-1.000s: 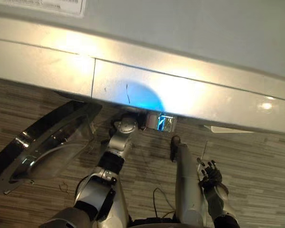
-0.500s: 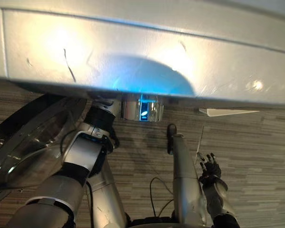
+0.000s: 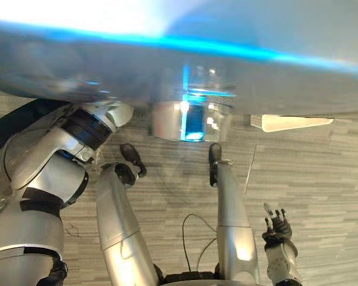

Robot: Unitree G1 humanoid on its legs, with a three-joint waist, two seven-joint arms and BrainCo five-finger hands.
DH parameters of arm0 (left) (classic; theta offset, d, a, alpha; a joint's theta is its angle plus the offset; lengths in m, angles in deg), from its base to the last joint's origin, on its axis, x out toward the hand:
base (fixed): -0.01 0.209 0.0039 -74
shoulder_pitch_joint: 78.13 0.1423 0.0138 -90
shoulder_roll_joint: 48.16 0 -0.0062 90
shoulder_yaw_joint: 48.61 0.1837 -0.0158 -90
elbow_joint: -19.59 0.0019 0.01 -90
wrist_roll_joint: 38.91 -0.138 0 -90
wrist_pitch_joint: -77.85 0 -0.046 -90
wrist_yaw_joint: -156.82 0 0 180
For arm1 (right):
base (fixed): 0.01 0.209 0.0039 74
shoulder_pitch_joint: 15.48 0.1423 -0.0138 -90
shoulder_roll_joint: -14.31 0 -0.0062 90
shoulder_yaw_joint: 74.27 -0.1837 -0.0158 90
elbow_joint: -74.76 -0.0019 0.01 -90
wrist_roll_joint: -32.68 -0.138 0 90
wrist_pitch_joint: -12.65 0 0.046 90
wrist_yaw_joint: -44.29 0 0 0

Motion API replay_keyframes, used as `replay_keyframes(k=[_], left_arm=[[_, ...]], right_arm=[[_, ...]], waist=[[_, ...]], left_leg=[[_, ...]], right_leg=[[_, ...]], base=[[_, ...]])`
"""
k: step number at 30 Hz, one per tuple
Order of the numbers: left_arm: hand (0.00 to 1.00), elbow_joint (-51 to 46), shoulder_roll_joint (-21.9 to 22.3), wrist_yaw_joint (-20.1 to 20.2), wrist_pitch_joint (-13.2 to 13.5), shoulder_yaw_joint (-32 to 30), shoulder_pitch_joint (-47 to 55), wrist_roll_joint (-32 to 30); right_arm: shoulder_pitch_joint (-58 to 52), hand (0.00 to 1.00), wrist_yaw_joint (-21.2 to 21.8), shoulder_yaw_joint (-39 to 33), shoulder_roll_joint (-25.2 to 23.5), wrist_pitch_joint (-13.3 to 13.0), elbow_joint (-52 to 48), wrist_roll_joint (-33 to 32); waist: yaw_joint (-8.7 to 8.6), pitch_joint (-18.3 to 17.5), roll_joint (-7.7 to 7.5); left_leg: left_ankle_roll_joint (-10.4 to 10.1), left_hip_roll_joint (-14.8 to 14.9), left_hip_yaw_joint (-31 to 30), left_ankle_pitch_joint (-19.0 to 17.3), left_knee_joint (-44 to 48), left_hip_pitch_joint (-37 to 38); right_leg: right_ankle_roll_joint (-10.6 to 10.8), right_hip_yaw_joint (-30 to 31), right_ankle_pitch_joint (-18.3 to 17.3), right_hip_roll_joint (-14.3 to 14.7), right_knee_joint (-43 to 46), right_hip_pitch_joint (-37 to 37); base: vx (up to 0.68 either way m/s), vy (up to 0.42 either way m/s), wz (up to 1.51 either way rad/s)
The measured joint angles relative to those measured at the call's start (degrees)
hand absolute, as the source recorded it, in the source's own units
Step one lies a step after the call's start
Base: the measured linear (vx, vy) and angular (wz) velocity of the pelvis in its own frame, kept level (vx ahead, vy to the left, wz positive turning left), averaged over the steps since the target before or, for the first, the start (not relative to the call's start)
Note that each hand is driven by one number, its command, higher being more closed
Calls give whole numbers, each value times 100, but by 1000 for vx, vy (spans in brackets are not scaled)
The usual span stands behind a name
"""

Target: Pick up the laundry basket with both hands and put the clothes into the washing machine.

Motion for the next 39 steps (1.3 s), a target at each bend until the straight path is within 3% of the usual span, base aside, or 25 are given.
replay_keyframes(k=[4, 7, 9, 10, 11, 12, 14, 15, 16, 20, 23, 27, 29, 30, 32, 33, 35, 38, 39], left_arm=[[100, 836, 228, 770, 17, -140, -61, -712], [100, 1508, 1035, 1253, -98, -1638, -167, 24], [100, 1718, 1441, 1276, -118, -2565, -234, 1133], [100, 1895, 1601, 1276, 13, -3001, -242, 2172], [100, 2047, 1647, 1302, 149, -3195, -246, 3144], [100, 2129, 1721, 1337, 243, -3292, -243, 3706], [100, 2273, 1861, 1474, 761, -3553, -206, 6876], [100, 2271, 1904, 1503, 896, -3590, -205, 7727], [100, 2267, 1991, 1544, 1225, -3806, -206, 9208], [100, 2082, 1937, 1471, 1627, -4176, -206, 10108], [100, 1690, 1351, 1525, 1597, -4181, -305, 9924], [100, 1299, 450, 1579, 1595, -4316, -626, 8847], [100, 977, 385, 1532, 1601, -4172, -634, 7672], [100, 949, 352, 1473, 1596, -4065, -635, 7438], [100, 727, 248, 936, 1467, -3522, -636, 6184], [100, 665, 223, 821, 1465, -3376, -636, 5929], [100, 426, 70, 279, 1289, -2637, -661, 4719], [100, 227, -147, -201, 916, -1473, -930, 3013], [100, 252, -230, -261, 612, -1203, -983, 2001]], right_arm=[[69, 0, 27, 102, 16, -48, 34, -206], [114, 0, -23, 109, -18, -46, 14, -203], [114, 0, -50, 111, -118, -36, -53, -192], [113, 0, -99, 105, -254, 1, -153, -180], [111, 0, -150, 103, -394, 51, -210, -174], [112, 0, -155, 102, -475, 75, -220, -163], [110, 0, -273, 25, -658, 183, -318, -18], [110, 0, -324, 7, -667, 188, -337, -2], [112, 0, -444, -24, -713, 191, -406, 18], [96, 0, -595, 0, -764, 188, -498, 29], [9, 0, -621, -11, -761, 181, -490, 30], [-1, 0, -603, -13, -743, 194, -382, 25], [-137, 0, -519, -111, -713, 186, -233, -10], [-157, 0, -489, -148, -708, 182, -205, -28], [-212, 0, -381, -153, -623, 137, -138, -166], [-233, 0, -363, -153, -611, 128, -130, -204], [-243, 0, -320, -154, -523, 27, -111, -266], [-247, 0, -244, -179, -294, -160, -133, -442], [-174, 0, -228, -172, -185, -225, -132, -560]], waist=[[-38, -2, -6], [-134, -5, -12], [-213, -16, -33], [-280, -16, -42], [-312, -13, -60], [-307, -21, -81], [-312, -24, -92], [-313, -24, -93], [-340, -12, -118], [-487, -4, -140], [-463, 5, -223], [-460, 5, -255], [-449, 16, -285], [-451, 17, -283], [-454, 17, -282], [-449, 17, -282], [-426, 19, -280], [-284, 24, -260], [-259, 14, -211]], left_leg=[[-1, 15, -4, -1, -2, 68], [-29, 38, 1, -14, -39, 70], [-31, 36, 6, -15, -50, 66], [-36, 39, 24, -4, -95, 63], [-39, 61, 56, 19, -155, 56], [-44, 91, 80, 25, -184, 43], [-50, 114, 115, 39, -226, -101], [-37, 114, 122, 43, -224, -149], [36, 124, 169, 75, -195, -214], [105, 242, 257, 0, -37, -245], [94, 509, 470, -219, 199, -154], [59, 833, 633, -408, 498, -148], [53, 845, 646, -411, 507, -157], [54, 838, 647, -411, 506, -159], [61, 769, 648, -407, 509, -171], [62, 751, 647, -406, 509, -181], [16, 706, 603, -422, 506, -217], [2, 688, 537, -411, 468, -340], [0, 693, 495, -409, 462, -408]], right_leg=[[2, -17, -1, 10, -48, 79], [4, -12, 3, 31, -138, 123], [-7, -4, 10, 33, -169, 125], [-19, -2, 45, 40, -230, 124], [-24, 5, 102, 61, -322, 109], [-28, 18, 137, 89, -375, 85], [1, 36, 222, 137, -511, -62], [12, 46, 234, 140, -524, -106], [73, 89, 269, 145, -511, -195], [93, 183, 278, 219, -458, -256], [96, 417, 274, 415, -213, -432], [158, 675, 228, 687, -59, -625], [122, 686, 209, 692, -2, -656], [121, 690, 208, 688, 4, -662], [109, 701, 185, 629, 80, -705], [111, 699, 177, 611, 108, -725], [63, 666, 127, 582, 180, -759], [42, 605, 115, 546, 195, -851], [42, 531, 116, 502, 169, -853]], base=[[-16, 0, -2], [-52, -7, -1], [-39, 0, -2], [-26, -7, -8], [-22, -10, -15], [-10, -8, -23], [16, 15, -23], [58, 51, -14], [45, 40, -10], [72, 50, -19], [29, 19, -43], [-20, 18, -46], [-18, 53, 0], [-10, 65, 9], [-4, 69, 12], [-1, 56, 15], [-2, 43, 14], [-7, 43, 10], [-8, 49, 11]])
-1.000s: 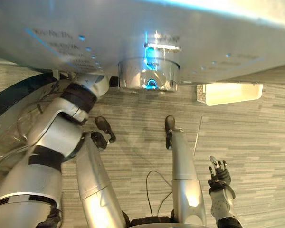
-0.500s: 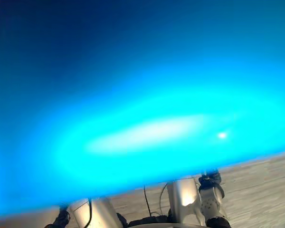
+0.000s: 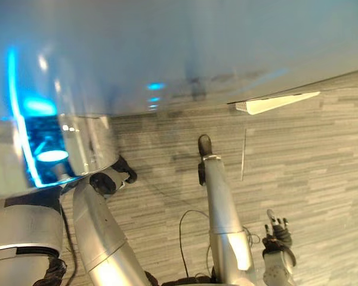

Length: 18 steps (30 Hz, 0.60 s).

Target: Pick up the laundry basket with both hands and put the clothes into the washing machine.

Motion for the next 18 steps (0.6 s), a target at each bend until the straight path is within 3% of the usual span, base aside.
replay_keyframes(k=[3, 5, 6, 9, 12, 13, 14, 15, 16, 17, 18], left_arm=[[100, 392, -52, 221, -295, 334, -197, -1271], [100, 659, -43, 427, -393, 432, -248, -1545], [0, 1001, 38, 621, -463, 410, -342, -1720], [0, 1474, 335, 962, -483, 54, -360, -1492], [0, 2230, 694, 1435, -323, -904, -411, 322], [0, 2498, 809, 1524, -276, -1197, -413, 1284], [0, 2631, 869, 1774, -122, -1218, -407, 2775], [0, 2652, 882, 1855, -26, -1220, -396, 3709], [0, 2632, 968, 1931, 186, -1378, -330, 5081], [0, 2558, 1060, 2003, 415, -1682, -226, 6006], [0, 2422, 1127, 2019, 517, -1851, -126, 6416]], right_arm=[[112, 0, 124, 34, 34, -147, -85, -288], [165, 0, 141, 48, 34, -152, -84, -398], [225, 0, 194, 48, 35, -157, -87, -523], [273, 0, 211, 47, 52, -162, -131, -563], [301, 0, 172, 30, 42, -101, -263, -524], [302, 0, 103, -3, 9, -70, -326, -460], [302, 0, 37, -45, -47, 24, -341, -313], [302, 0, -19, -66, -91, 67, -345, -276], [301, 0, -115, -111, -195, 144, -352, -165], [301, 0, -195, -130, -301, 187, -360, -48], [301, 0, -221, -130, -342, 192, -361, 15]], waist=[[-30, -1, 11], [-33, 11, 30], [-42, 17, 42], [-24, 39, 81], [-48, 40, 77], [-59, 41, 77], [-61, 41, 78], [-61, 40, 81], [-66, 41, 101], [-81, 43, 106], [-96, 43, 107]], left_leg=[[-10, 5, 25, 6, -101, -36], [-15, 12, 25, 8, -126, -48], [-18, 9, 39, 10, -168, -52], [-93, 1, 54, 62, -228, -45], [-121, -6, 25, 97, -225, -58], [-137, -8, 9, 108, -216, -68], [-139, -10, 2, 109, -211, -85], [-139, -12, -8, 108, -212, -92], [-139, -18, -56, 108, -216, -120], [-141, -48, -104, 109, -221, -140], [-147, -85, -136, 113, -228, -147]], right_leg=[[-37, -134, 26, -56, -122, 1], [-47, -217, 33, -122, -157, 2], [-54, -251, 38, -156, -208, 2], [-149, -265, 101, -194, -230, 2], [-148, -294, 106, -190, -232, 21], [-148, -310, 107, -187, -234, 30], [-144, -331, 104, -186, -235, 31], [-143, -341, 104, -187, -238, 32], [-138, -376, 100, -187, -250, 44], [-129, -400, 95, -188, -253, 56], [-126, -406, 93, -192, -252, 63]], base=[[-5, 45, 9], [1, 44, 4], [3, 46, 4], [14, 36, 8], [10, 11, 0], [30, 38, -1], [28, 39, -1], [26, 36, 1], [24, 36, 3], [23, 35, 5], [18, 36, 7]])
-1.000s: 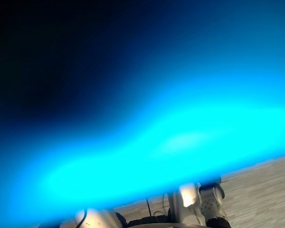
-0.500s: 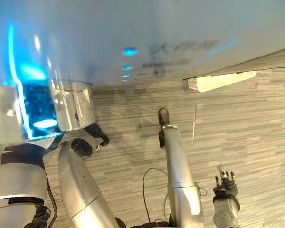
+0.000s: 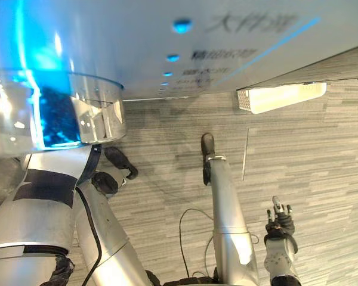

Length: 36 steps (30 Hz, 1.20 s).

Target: Pick up the laundry basket with both hands and put the clothes into the washing machine.

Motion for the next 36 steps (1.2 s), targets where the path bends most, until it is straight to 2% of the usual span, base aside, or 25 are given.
replay_keyframes(k=[1, 4, 6, 7, 9, 12, 14, 15, 16, 21, 22, 24, 26, 28, 29, 32, 34, 36], left_arm=[[0, -343, 163, 106, 202, -367, 274, 589], [0, -655, 390, 211, 328, -901, 659, 986], [0, -884, 566, 211, 475, -1256, 945, 1493], [0, -1070, 702, 206, 635, -1512, 1155, 1910], [0, -1346, 913, 164, 905, -1915, 1522, 2281], [0, -1552, 1115, 33, 1117, -2408, 2137, 2352], [0, -1646, 1149, 107, 1107, -2489, 2365, 2341], [0, -1941, 1219, 126, 1071, -2481, 2611, 2279], [0, -1964, 1221, 140, 1062, -2472, 2650, 2248], [0, -2158, 1214, 658, 580, -2411, 3342, 808], [0, -2145, 1209, 749, 403, -2404, 3598, -47], [0, -2147, 1190, 766, 256, -2291, 3882, -1143], [0, -2160, 1223, 668, 37, -2086, 4480, -3017], [0, -2158, 1320, 613, -28, -2073, 4907, -3802], [0, -2147, 1485, 599, -42, -2168, 5242, -4042], [0, -1926, 2058, 605, -19, -2524, 6022, -3643], [0, -1898, 2291, 659, -19, -2469, 6462, -3424], [0, -1896, 2462, 724, -16, -2294, 6920, -3410]], right_arm=[[-1, 0, -68, 0, -67, 44, -7, 128], [-6, 0, -132, 3, -130, 107, -133, 318], [-7, 0, -165, 25, -145, 110, -182, 375], [-5, 0, -165, 68, -145, 113, -235, 398], [-6, 0, -179, 198, -144, 127, -330, 484], [-7, 0, -192, 336, -133, 221, -517, 564], [-11, 0, -192, 353, -130, 224, -556, 570], [-13, 0, -190, 389, -95, 228, -566, 570], [-13, 0, -190, 391, -90, 229, -567, 570], [-18, 0, -172, 387, 22, 250, -569, 573], [-18, 0, -163, 381, 79, 280, -551, 572], [-19, 0, -158, 379, 131, 293, -494, 570], [-20, 0, -153, 363, 193, 295, -330, 570], [-17, 0, -148, 288, 195, 294, -282, 568], [-14, 0, -149, 226, 193, 293, -217, 567], [-10, 0, -162, 82, 196, 296, 82, 568], [-6, 0, -169, 21, 208, 327, 202, 572], [4, 0, -170, 23, 226, 356, 326, 588]], waist=[[-26, 16, 8], [-90, 43, 44], [-91, 50, 50], [-75, 54, 52], [-80, 87, 57], [-61, 139, 47], [-43, 152, 48], [44, 156, 53], [48, 156, 53], [87, 174, 64], [106, 175, 65], [110, 176, 72], [206, 177, 84], [219, 179, 118], [231, 179, 133], [360, 179, 150], [400, 164, 242], [413, 154, 267]], left_leg=[[-28, -55, -70, 16, -7, -7], [-63, -120, -159, 35, -44, -32], [-71, -122, -176, 40, -54, -19], [-84, -131, -189, 48, -56, -11], [-103, -184, -237, 60, -56, 12], [-113, -231, -315, 94, -37, 80], [-130, -232, -320, 152, -19, 113], [-87, -240, -336, 195, 12, 142], [-87, -242, -340, 195, 19, 146], [-36, -302, -388, 210, 31, 362], [-36, -312, -347, 210, -37, 519], [-38, -323, -292, 210, -144, 719], [-79, -338, -169, 238, -415, 1087], [-111, -395, -129, 291, -608, 1334], [-101, -425, -88, 350, -773, 1540], [-170, -530, 33, 513, -1290, 2189], [-195, -635, 70, 603, -1585, 2540], [-216, -774, 192, 666, -1920, 3102]], right_leg=[[3, -23, -2, 0, -7, 30], [13, -78, -9, -20, -17, 83], [15, -93, -10, -22, 0, 94], [26, -96, -18, -26, 32, 94], [67, -113, -58, -52, 105, 117], [43, -130, -113, -72, 222, 162], [55, -129, -127, -79, 273, 178], [52, -129, -155, -89, 333, 192], [52, -129, -162, -91, 347, 197], [61, -154, -258, -134, 428, 412], [52, -155, -270, -155, 379, 547], [44, -155, -273, -176, 289, 711], [11, -161, -251, -198, 38, 1027], [-20, -187, -226, -219, -147, 1259], [-47, -217, -200, -241, -296, 1459], [-106, -313, -153, -322, -712, 2051], [-124, -413, -144, -419, -933, 2410], [-128, -432, -141, -527, -1164, 2909]], base=[[16, 35, 9], [19, 32, 12], [24, 19, 6], [27, 10, 7], [30, 7, 14], [36, 4, 9], [43, 0, 3], [36, 2, 0], [46, 4, 5], [52, 4, 8], [41, -6, 6], [36, -17, 6], [28, -32, 4], [45, -31, 7], [63, -31, 10], [122, -45, 15], [138, -40, 32], [155, -29, 27]])
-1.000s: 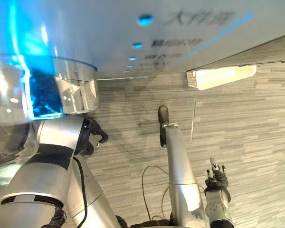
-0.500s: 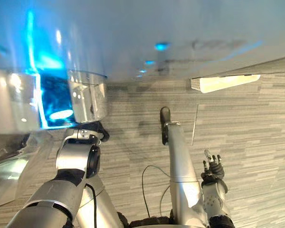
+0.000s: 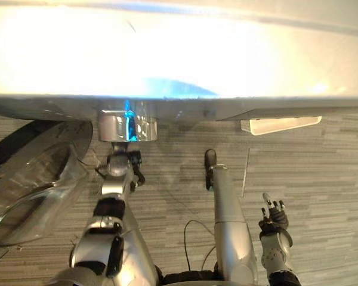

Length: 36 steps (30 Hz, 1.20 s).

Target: Pick up the laundry basket with both hands and put the clothes into the washing machine.

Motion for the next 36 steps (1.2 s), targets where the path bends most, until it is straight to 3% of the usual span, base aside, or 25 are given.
replay_keyframes(k=[3, 9, 12, 17, 20, 22, 26, 31, 33, 34, 35, 36], left_arm=[[0, 295, 341, 151, 22, 170, 636, -342], [0, 1230, 526, 459, 7, -331, 1314, -583], [0, 1676, 554, 509, -41, -865, 1603, -752], [0, 2301, 429, 637, -176, -1663, 1911, -832], [0, 2514, 420, 692, -266, -1933, 1959, -1013], [0, 2589, 405, 738, -267, -1979, 2039, -1016], [0, 2664, 292, 742, -261, -1969, 2090, -1017], [0, 2635, 185, 730, -232, -1906, 2132, -1001], [0, 2375, 221, 726, -202, -1702, 2055, -990], [0, 2160, 227, 729, -155, -1564, 2011, -993], [0, 2158, 173, 717, -144, -1588, 1993, -991], [0, 2167, 218, 717, -199, -1569, 1968, -997]], right_arm=[[-87, 0, 3, -88, 30, 20, 331, 173], [-337, 0, 125, -236, 2, 337, 928, 560], [-538, 0, 232, -557, -33, 500, 1222, 868], [-591, 0, 500, -1315, -42, 719, 2064, 1446], [-578, 0, 535, -1738, -19, 776, 2474, 1632], [-584, 0, 616, -1853, 22, 797, 2701, 1763], [-569, 0, 639, -1812, 24, 819, 2917, 1974], [-395, 0, 710, -1032, 95, 833, 2948, 2275], [-159, 0, 716, -783, 139, 839, 2932, 2349], [8, 0, 710, -664, 135, 850, 2891, 2420], [102, 0, 707, -657, 158, 846, 2865, 2427], [232, 0, 677, -662, 144, 830, 2809, 2441]], waist=[[17, -369, 273], [18, -1247, 504], [-10, -1735, 474], [-15, -2556, 315], [-14, -2736, 315], [-16, -2899, 291], [-19, -2908, 207], [5, -2752, 137], [-19, -2513, 348], [54, -2442, 377], [16, -2426, 407], [17, -2332, 455]], left_leg=[[-23, -166, 114, 13, -463, 920], [-182, -412, 284, 109, -1379, 2329], [-253, -564, 306, 335, -2023, 2880], [-405, -977, 351, 1212, -3920, 4024], [-464, -1094, 260, 1709, -4937, 4618], [-484, -1108, 193, 1836, -5236, 4742], [-482, -1144, 29, 1846, -5257, 4863], [-411, -1130, -248, 1787, -4775, 4670], [-318, -999, -476, 1746, -3831, 3936], [-287, -862, -705, 1958, -3767, 3645], [-234, -810, -642, 1676, -3402, 3541], [-21, -593, -519, 854, -1942, 3180]], right_leg=[[8, -112, 22, -149, -529, 969], [-4, -340, 132, -299, -1468, 2435], [-32, -565, 281, -375, -2097, 3071], [-95, -939, 822, -412, -3518, 4098], [-126, -1186, 902, -332, -3912, 4553], [-155, -1284, 923, -282, -4064, 4673], [-165, -1447, 930, -282, -4201, 4967], [-217, -1691, 900, -272, -4085, 5180], [-384, -1939, 822, -162, -3747, 5015], [-758, -1855, 730, 305, -3865, 4842], [-757, -1997, 715, 241, -3842, 4840], [-722, -2213, 733, 254, -3627, 4745]], base=[[135, 0, 18], [149, -31, 10], [130, -61, 25], [143, -78, 17], [73, -50, 27], [60, -37, 25], [37, -4, 21], [-28, -15, 33], [-202, -48, 95], [-260, -73, 90], [-257, -60, 89], [-170, 28, 52]])
